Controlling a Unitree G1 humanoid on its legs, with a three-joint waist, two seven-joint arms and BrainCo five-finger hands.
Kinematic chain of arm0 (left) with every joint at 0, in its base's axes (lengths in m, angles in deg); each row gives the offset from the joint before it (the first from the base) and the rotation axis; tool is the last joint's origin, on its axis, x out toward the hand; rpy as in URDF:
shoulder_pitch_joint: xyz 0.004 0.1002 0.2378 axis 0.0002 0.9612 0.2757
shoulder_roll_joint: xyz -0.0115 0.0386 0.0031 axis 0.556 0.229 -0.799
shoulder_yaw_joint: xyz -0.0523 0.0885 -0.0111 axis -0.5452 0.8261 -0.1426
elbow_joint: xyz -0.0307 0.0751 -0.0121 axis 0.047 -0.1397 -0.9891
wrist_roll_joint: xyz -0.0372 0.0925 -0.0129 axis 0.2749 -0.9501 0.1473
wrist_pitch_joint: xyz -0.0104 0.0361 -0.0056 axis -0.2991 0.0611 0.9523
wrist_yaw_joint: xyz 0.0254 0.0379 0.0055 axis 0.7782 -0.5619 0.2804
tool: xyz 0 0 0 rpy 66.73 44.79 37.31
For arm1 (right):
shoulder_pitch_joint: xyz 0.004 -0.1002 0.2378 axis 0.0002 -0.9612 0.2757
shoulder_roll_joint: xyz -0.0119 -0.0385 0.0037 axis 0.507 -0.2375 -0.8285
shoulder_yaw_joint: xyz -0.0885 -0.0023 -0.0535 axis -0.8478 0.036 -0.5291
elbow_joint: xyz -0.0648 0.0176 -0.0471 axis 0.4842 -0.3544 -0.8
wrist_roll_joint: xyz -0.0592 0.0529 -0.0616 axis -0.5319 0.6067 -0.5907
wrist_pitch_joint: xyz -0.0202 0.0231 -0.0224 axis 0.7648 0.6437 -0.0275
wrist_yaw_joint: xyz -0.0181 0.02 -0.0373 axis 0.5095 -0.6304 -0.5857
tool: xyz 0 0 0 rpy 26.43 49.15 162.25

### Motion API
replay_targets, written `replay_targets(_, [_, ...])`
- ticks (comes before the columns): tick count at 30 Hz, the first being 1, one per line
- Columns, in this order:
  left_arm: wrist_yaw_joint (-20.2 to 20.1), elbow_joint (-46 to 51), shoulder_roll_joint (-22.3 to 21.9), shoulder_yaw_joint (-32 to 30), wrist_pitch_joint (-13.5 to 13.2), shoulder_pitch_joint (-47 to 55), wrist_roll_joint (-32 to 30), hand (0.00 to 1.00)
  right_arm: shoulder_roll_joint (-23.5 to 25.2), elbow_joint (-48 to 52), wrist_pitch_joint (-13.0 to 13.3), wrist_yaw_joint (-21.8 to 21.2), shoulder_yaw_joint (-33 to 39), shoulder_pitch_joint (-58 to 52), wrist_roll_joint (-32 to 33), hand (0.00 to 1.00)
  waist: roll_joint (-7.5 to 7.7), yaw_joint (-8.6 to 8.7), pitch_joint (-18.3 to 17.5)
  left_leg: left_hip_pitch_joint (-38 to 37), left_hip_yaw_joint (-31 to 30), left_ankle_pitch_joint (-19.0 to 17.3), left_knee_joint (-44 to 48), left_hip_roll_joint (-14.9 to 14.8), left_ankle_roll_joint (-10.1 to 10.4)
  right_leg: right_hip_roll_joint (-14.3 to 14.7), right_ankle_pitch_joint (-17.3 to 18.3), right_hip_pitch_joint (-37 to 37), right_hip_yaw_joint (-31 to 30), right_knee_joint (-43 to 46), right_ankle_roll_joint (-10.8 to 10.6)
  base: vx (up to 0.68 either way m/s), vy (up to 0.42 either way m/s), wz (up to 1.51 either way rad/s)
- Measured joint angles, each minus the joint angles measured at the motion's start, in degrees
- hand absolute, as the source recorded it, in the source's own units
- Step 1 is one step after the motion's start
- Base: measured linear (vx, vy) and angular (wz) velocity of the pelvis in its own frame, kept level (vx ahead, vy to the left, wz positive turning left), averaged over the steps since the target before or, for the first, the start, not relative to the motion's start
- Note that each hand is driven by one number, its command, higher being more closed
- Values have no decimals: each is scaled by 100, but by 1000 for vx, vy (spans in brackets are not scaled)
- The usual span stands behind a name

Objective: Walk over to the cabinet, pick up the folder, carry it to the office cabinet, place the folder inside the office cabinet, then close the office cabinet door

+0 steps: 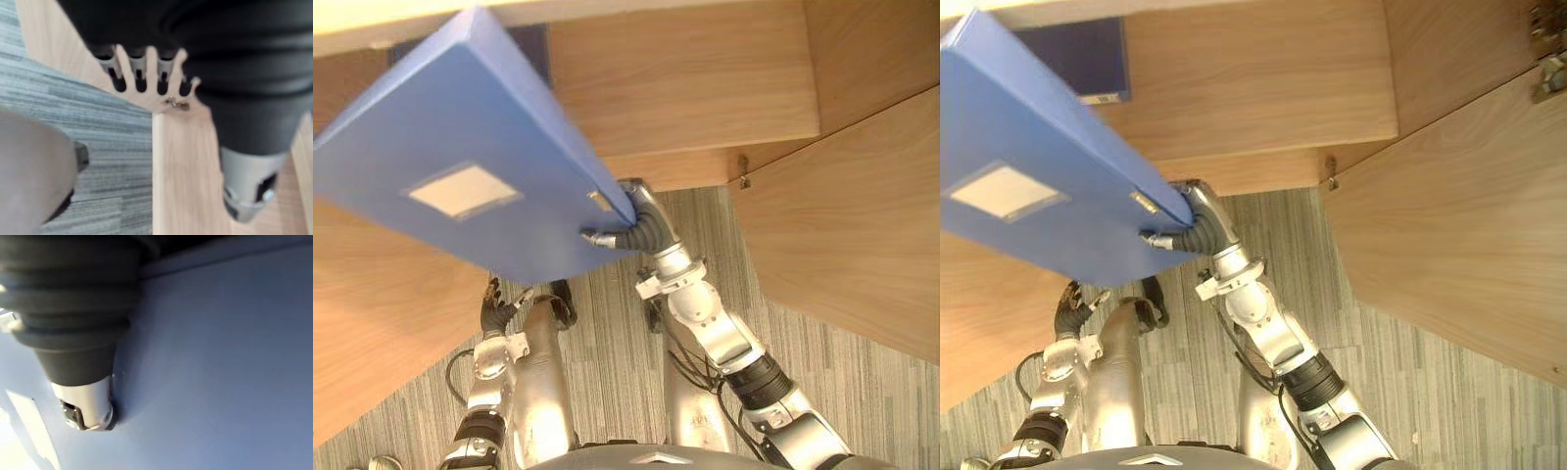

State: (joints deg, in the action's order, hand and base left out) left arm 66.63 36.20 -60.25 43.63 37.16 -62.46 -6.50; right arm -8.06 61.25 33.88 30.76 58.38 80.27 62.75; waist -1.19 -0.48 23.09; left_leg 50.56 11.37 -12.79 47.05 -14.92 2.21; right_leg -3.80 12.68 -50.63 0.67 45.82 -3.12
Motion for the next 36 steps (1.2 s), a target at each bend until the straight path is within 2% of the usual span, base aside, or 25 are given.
replay_targets(6, [11,1046,-93,-11,-42,-309,235,0,51,150,5,-128,310,169,828,100,-9,-135,325,698,-186,-83,470,2,8,-57,208,-666,41,609,27,-30,-37,11])
replay_targets(10, [35,1472,-238,-91,-93,-312,236,0,331,135,5,42,1110,263,1396,100,-14,-227,525,1072,-308,-114,728,8,31,-105,367,-1000,129,988,71,-8,-56,13])
replay_targets(14, [126,1645,-299,-92,-97,-307,235,0,387,76,5,231,1614,292,1815,100,-7,-269,545,1280,-367,-138,858,5,70,-122,463,-1214,166,1194,111,0,-65,7])
replay_targets(18, [133,1898,-321,-89,-119,-330,235,0,421,28,17,225,1961,325,2640,100,-7,-259,545,1453,-419,-148,958,-12,88,-112,521,-1379,193,1324,136,-2,-52,2])
replay_targets(25, [133,2038,-315,-88,-119,-425,356,0,472,-674,115,212,2555,884,4228,100,-7,-264,544,1551,-522,-155,1005,-16,111,-109,548,-1408,277,1370,153,-9,-14,2])
replay_targets(36, [175,2039,-259,-86,-111,-859,683,0,327,-2119,125,387,2818,2760,5920,100,-2,-257,539,1936,-648,-129,1267,-17,101,-128,556,-1739,323,1647,166,-19,-5,2])
